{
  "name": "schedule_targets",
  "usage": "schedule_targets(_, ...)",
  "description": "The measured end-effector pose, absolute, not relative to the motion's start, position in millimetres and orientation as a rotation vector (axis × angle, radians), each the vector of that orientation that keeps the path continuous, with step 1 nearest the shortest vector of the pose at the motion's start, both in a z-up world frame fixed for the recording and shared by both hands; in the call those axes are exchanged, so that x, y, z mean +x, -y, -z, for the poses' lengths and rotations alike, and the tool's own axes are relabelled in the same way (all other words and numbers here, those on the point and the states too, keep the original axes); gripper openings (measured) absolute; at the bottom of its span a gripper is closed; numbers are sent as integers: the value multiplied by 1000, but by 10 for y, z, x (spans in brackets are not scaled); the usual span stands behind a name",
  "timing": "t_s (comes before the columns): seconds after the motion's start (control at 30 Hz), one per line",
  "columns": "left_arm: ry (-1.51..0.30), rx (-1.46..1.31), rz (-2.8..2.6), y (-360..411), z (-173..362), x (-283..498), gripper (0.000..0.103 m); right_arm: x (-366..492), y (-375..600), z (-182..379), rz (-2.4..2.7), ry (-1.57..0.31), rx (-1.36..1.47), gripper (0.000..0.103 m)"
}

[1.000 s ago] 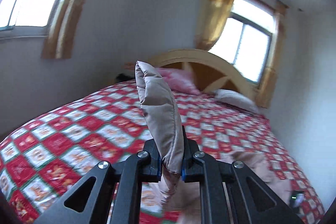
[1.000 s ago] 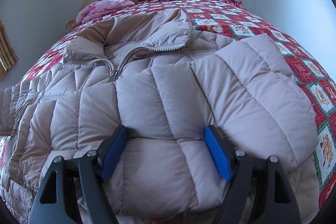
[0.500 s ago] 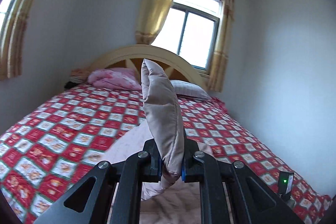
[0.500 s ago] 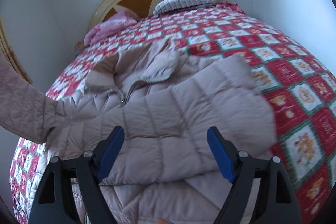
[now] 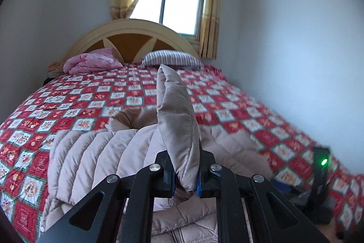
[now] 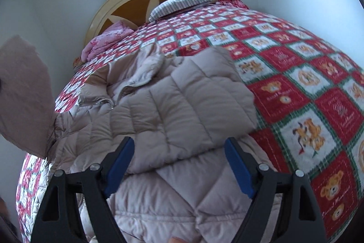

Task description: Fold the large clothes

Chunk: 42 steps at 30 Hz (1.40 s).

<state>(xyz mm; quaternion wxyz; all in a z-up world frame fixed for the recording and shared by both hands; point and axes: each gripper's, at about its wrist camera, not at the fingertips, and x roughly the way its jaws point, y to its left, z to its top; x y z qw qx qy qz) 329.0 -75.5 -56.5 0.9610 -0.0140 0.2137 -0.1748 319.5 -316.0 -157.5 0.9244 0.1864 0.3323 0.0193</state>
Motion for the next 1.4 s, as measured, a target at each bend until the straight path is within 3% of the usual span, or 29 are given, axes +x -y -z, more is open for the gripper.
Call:
schedule_targets(0.57, -571, 193, 325, 1400, 1425, 3543, 12, 3117, 3374, 1800, -56, -641, 524, 85)
schedule_targets(0.83, -584, 291, 308, 1567, 1446, 3446, 16, 3122, 3401, 1850, -60, -634, 552, 86)
schedule_targets(0.87, -576, 296, 313, 1564, 1401, 3390, 18, 3122, 3401, 1854, -63, -635, 555, 86)
schedule_targets(0.93, -551, 304, 337, 1528, 1272, 3235, 35, 3117, 3423, 1863, -71, -632, 571, 86)
schedule_targets(1.0, -498, 300, 346, 1438, 1123, 3062, 81, 3110, 3451, 1870, -79, -626, 587, 86)
schedule_targets(1.07, -408, 287, 336, 1301, 968, 2895, 98, 3102, 3456, 1872, -80, -624, 594, 86)
schedule_targets(1.4, -425, 325, 32, 501, 899, 3432, 98, 2979, 3429, 1672, 16, -601, 516, 87)
